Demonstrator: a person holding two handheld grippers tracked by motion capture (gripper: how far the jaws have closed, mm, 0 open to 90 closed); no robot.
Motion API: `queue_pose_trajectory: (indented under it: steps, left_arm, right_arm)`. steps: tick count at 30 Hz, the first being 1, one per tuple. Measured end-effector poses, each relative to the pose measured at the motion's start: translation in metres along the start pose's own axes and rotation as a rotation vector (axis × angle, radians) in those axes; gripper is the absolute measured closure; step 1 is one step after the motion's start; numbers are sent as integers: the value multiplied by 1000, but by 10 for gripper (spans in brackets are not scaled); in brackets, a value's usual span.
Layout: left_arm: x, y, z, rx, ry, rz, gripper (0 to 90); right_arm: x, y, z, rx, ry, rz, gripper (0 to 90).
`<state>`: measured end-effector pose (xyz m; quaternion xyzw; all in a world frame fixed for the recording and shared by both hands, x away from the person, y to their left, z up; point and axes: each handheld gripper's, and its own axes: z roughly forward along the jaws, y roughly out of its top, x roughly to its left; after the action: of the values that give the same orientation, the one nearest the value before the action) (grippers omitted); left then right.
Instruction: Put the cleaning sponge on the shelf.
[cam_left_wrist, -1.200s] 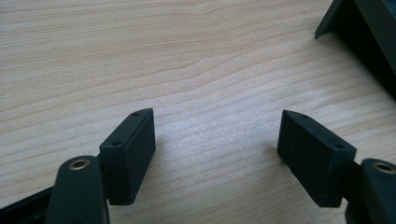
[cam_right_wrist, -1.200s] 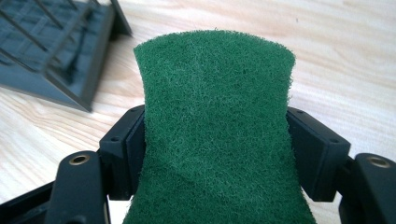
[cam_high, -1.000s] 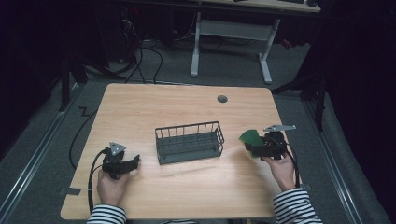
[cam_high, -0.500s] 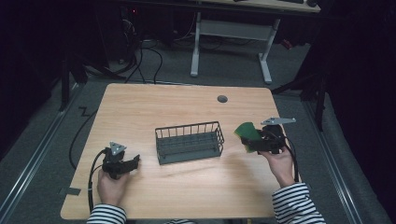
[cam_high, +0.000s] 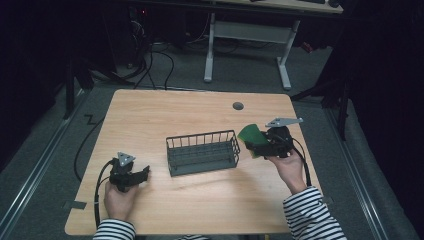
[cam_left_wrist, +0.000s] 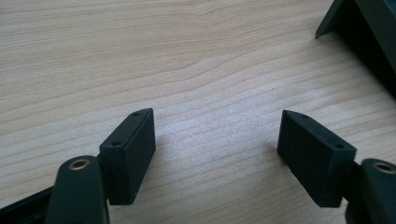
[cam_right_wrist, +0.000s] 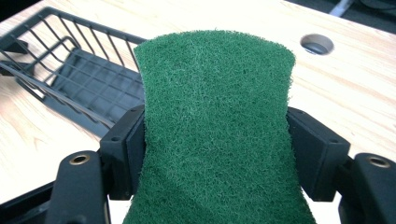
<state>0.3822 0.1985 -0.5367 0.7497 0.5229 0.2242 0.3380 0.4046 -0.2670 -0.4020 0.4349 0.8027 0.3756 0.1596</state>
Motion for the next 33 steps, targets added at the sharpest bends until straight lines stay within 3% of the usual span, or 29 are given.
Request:
queue_pose_trajectory:
  steps: [11,15,23,33]
  left_arm:
    - [1,0,0,1,-3,0,282]
    - [0,0,0,0,1,1,279]
    - [0,0,0,1,-4,-1,279]
    - [1,0,0,-1,-6,-3,279]
  right_arm:
    - [21,24,19,5,18,-56,293]
    - [27,34,23,6,32,-52,293]
    - [41,48,40,39,40,-85,293]
    - [56,58,64,86,44,-89,293]
